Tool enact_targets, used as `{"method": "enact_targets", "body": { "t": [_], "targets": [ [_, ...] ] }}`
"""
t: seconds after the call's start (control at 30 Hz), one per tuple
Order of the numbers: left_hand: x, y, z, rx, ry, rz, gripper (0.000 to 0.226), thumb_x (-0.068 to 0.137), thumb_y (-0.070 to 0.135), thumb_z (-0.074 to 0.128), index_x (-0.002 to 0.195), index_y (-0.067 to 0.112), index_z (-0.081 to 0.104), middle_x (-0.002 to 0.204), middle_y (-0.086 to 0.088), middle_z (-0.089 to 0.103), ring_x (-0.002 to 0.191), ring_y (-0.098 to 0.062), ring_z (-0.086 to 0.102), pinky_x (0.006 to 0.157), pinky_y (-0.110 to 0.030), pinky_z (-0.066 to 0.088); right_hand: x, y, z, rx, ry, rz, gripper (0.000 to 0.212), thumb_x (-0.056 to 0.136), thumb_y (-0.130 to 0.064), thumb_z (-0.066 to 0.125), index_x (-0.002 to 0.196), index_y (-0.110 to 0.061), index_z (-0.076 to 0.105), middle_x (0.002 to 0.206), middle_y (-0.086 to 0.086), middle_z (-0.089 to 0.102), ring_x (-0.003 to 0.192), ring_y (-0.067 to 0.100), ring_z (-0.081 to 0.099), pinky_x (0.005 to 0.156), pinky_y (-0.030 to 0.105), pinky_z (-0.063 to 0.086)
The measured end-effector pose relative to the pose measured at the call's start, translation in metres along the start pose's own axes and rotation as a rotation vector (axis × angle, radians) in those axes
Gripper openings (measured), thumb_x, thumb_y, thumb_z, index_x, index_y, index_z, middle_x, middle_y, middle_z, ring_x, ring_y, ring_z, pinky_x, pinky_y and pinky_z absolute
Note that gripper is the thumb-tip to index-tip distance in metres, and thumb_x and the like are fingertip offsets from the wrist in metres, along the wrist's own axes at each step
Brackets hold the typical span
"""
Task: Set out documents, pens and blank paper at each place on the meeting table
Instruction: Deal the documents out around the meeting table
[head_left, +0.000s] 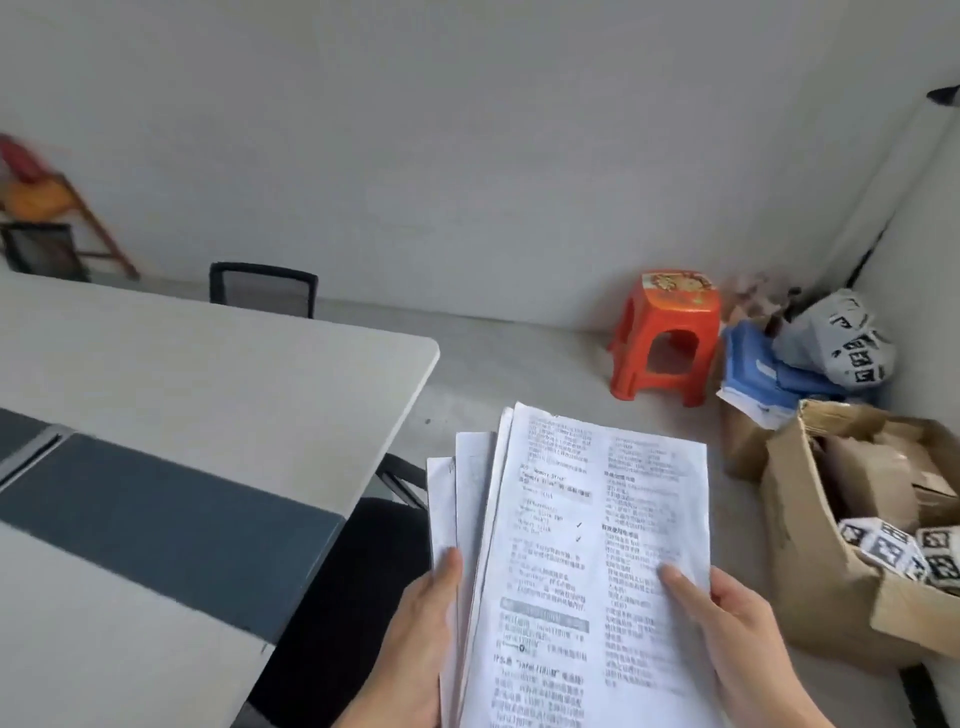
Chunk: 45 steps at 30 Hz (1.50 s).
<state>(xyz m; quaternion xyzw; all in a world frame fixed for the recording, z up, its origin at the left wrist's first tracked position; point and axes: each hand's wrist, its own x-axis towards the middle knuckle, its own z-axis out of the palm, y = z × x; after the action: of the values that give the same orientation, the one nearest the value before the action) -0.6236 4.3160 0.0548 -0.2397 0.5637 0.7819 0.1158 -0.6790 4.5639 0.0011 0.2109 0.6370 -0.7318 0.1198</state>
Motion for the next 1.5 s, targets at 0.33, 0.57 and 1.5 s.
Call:
{"method": "enact_targets", "body": {
  "t": [0.33, 0.57, 1.5],
  "targets": [
    [-0.003, 0.021, 0.004, -0.234, 0.692, 0.096, 0.03, 0.086, 0.049, 0.059, 0.088, 0.019, 0.065, 0.098, 0.012, 0.071, 0.099, -0.012, 0.061, 0.09, -0.026, 0.042, 0.101, -0.037, 0.089, -0.246, -0.496, 0.048, 0.018, 0.088, -0.013, 0.067, 0.085, 0.004, 0.072, 0.082, 0.024, 0.075, 0.074, 0.043, 0.073, 0.076, 0.054, 0.059],
    [-0.035, 0.011, -0.046, -0.167, 0.853, 0.166, 0.019, 0.094, 0.024, 0.057, 0.102, 0.02, 0.074, 0.096, -0.013, 0.075, 0.086, -0.022, 0.073, 0.078, -0.034, 0.055, 0.082, -0.021, 0.195, -0.413, -0.791, 0.054, 0.017, 0.088, -0.01, 0.067, 0.084, 0.006, 0.072, 0.083, 0.022, 0.076, 0.073, 0.039, 0.074, 0.07, 0.047, 0.061],
    [-0.119, -0.028, -0.279, -0.213, 1.68, 0.08, 0.047, 0.087, 0.003, 0.062, 0.127, 0.029, 0.06, 0.115, 0.0, 0.067, 0.106, -0.023, 0.062, 0.096, -0.044, 0.05, 0.063, 0.135, 0.588, -1.05, -0.939, -0.128, 0.018, 0.093, -0.006, 0.05, 0.082, -0.001, 0.063, 0.078, 0.012, 0.064, 0.059, 0.021, 0.056, 0.055, 0.024, 0.045]
  ]
}}
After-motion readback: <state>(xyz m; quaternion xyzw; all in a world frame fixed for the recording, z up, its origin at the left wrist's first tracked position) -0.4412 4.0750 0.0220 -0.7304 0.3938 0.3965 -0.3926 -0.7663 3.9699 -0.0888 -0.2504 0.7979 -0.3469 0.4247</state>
